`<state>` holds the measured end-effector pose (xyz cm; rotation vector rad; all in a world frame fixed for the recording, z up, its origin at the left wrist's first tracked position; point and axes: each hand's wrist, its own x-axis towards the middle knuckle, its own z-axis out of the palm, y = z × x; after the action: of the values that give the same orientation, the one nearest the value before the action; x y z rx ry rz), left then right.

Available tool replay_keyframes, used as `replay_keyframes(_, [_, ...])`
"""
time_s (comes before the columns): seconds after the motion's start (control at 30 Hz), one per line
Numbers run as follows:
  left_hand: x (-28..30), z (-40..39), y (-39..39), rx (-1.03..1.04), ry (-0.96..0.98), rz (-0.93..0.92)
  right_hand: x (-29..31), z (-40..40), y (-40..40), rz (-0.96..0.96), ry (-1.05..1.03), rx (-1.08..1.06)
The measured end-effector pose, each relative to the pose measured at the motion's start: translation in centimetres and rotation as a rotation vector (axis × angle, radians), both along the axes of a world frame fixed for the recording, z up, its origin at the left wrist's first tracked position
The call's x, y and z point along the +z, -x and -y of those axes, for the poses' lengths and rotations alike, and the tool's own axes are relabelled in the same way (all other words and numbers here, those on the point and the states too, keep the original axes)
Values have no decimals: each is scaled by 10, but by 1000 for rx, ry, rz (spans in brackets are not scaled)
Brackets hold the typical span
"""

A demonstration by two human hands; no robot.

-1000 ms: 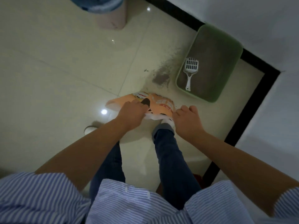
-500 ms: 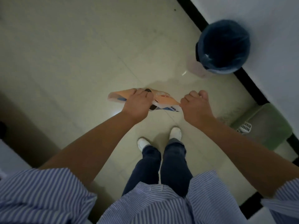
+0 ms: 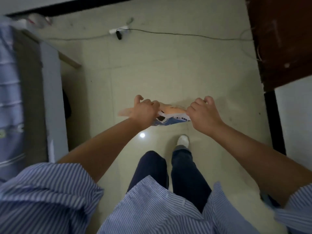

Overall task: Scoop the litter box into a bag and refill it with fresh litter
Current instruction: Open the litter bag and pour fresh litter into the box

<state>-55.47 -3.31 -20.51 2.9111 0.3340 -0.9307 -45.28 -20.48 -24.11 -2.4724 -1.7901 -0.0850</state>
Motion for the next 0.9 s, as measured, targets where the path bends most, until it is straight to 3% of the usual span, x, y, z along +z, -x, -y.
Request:
replay_keyframes(0.4, [-6, -274, -135, 332, 78, 125, 18, -304, -184, 163, 81, 291])
replay_keyframes(0.9, [-43, -618, -291, 359, 47, 74, -32, -651, -332, -1, 18, 260])
